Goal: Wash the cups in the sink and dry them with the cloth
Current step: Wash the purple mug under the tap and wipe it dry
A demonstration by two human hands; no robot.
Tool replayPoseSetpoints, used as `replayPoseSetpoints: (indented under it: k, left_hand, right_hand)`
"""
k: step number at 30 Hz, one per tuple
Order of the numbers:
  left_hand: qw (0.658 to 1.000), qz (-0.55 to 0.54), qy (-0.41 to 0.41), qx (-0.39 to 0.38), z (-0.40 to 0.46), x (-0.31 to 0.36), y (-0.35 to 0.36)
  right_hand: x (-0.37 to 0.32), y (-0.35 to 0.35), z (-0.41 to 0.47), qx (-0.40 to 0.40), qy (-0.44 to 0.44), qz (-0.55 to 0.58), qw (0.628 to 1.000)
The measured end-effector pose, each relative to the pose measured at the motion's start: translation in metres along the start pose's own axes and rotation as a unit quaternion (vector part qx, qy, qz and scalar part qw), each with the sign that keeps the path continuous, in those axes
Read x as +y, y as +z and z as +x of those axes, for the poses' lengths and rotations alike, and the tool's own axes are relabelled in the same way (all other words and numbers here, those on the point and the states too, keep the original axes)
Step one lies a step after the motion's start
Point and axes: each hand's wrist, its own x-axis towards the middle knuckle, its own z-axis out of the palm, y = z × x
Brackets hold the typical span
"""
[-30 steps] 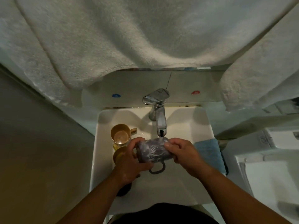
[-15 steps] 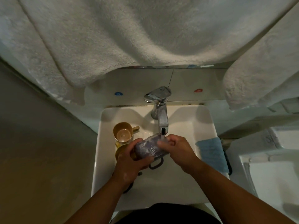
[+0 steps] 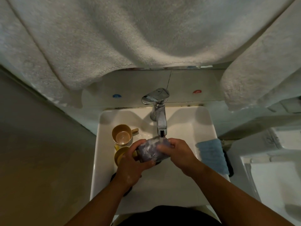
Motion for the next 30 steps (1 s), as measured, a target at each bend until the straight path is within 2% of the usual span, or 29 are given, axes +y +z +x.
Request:
replayPoseSetpoints:
  k: [2,4,5,8,9,12,13,16,18,20,23,24,27,30]
  left_hand:
    - [1.000,-0.002,-0.002,-0.004,0.001,-0.001,-0.001]
    - [1.000,0.004,-0.006,-0.016,0.001,0.000,0.003]
    - [1.000,0.007,-0.006,-0.014,0.001,0.000,0.004]
    - [1.000,-0.002,-0.012,0.000,0.002,-0.003,0.004]
    - [1.000,-0.002,-0.013,-0.004,0.003,-0.004,0.003]
    - [0.999,0.026,-0.021,-0.029,0.003,-0.001,0.005]
    - [0.999,0.029,-0.022,-0.029,0.003,-0.001,0.006]
    - [0.999,0.038,-0.008,-0.028,0.007,-0.002,0.003]
    - [0.998,0.044,-0.005,-0.041,0.011,-0.004,0.004]
    - [0.998,0.043,-0.010,-0.044,0.012,-0.004,0.006]
    - [0.998,0.033,0.000,-0.047,0.013,-0.008,0.003]
    - [0.998,0.032,0.005,-0.052,0.014,-0.008,0.002]
    - [0.997,0.047,0.011,-0.066,0.017,-0.007,0.002]
    - [0.997,0.039,0.004,-0.065,0.020,-0.007,-0.001]
  right_hand:
    - [0.001,0.001,0.000,-0.011,-0.013,-0.004,1.000]
    - [-0.004,0.001,0.001,0.072,0.015,-0.015,0.997]
    - [-0.005,-0.001,0.002,0.087,0.024,-0.007,0.996]
    - [-0.009,-0.003,-0.003,-0.005,-0.012,-0.009,1.000]
    - [-0.008,-0.002,-0.004,-0.011,-0.017,-0.018,1.000]
    - [-0.010,-0.001,0.000,0.080,-0.001,-0.055,0.995]
    - [-0.012,-0.002,0.000,0.075,-0.007,-0.046,0.996]
    - [-0.014,0.000,-0.006,-0.017,-0.054,-0.078,0.995]
    - [-0.011,0.001,-0.003,0.033,-0.043,-0.118,0.992]
    - [-0.012,0.000,0.001,0.090,-0.018,-0.089,0.992]
    - [-0.016,-0.001,-0.003,0.006,-0.032,-0.101,0.994]
    - [-0.014,0.000,-0.003,0.009,-0.030,-0.106,0.994]
    - [-0.009,0.000,0.003,0.089,0.018,-0.080,0.993]
    - [-0.009,-0.003,0.001,0.034,0.016,-0.024,0.999]
